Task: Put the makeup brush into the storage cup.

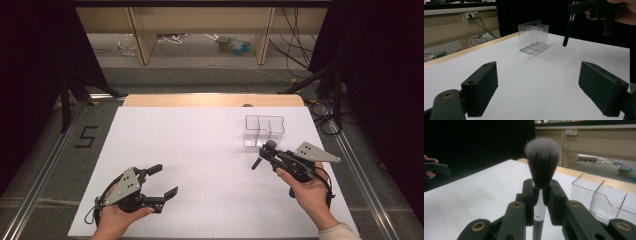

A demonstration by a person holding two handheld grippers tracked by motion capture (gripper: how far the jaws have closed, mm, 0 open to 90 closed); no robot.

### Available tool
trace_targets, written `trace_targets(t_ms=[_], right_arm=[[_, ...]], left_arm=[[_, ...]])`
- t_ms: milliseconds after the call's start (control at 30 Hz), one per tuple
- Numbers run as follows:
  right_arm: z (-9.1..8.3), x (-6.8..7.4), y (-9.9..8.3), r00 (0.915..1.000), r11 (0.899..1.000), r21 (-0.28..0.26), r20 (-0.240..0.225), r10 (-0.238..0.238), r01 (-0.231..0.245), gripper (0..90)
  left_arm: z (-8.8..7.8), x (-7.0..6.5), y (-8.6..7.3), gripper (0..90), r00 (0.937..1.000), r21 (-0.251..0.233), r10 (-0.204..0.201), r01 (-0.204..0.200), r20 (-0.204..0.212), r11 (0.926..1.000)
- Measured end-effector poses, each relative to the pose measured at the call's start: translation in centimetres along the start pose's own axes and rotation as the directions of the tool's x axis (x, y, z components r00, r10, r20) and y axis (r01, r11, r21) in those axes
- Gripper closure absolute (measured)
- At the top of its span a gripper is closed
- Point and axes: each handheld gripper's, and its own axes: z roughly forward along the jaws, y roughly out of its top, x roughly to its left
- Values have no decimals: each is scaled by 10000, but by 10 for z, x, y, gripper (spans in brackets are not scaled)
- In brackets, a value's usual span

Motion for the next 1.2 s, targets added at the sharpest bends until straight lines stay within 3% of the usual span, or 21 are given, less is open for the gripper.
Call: trace_targets(t_ms=[1200], right_arm=[[-3, -5, 2, 9996, 10000, -78, 278, 14, -12, 784]], left_arm=[[0, 1, 1, 154, 9999, -46, 114, -114, 17, 9999]])
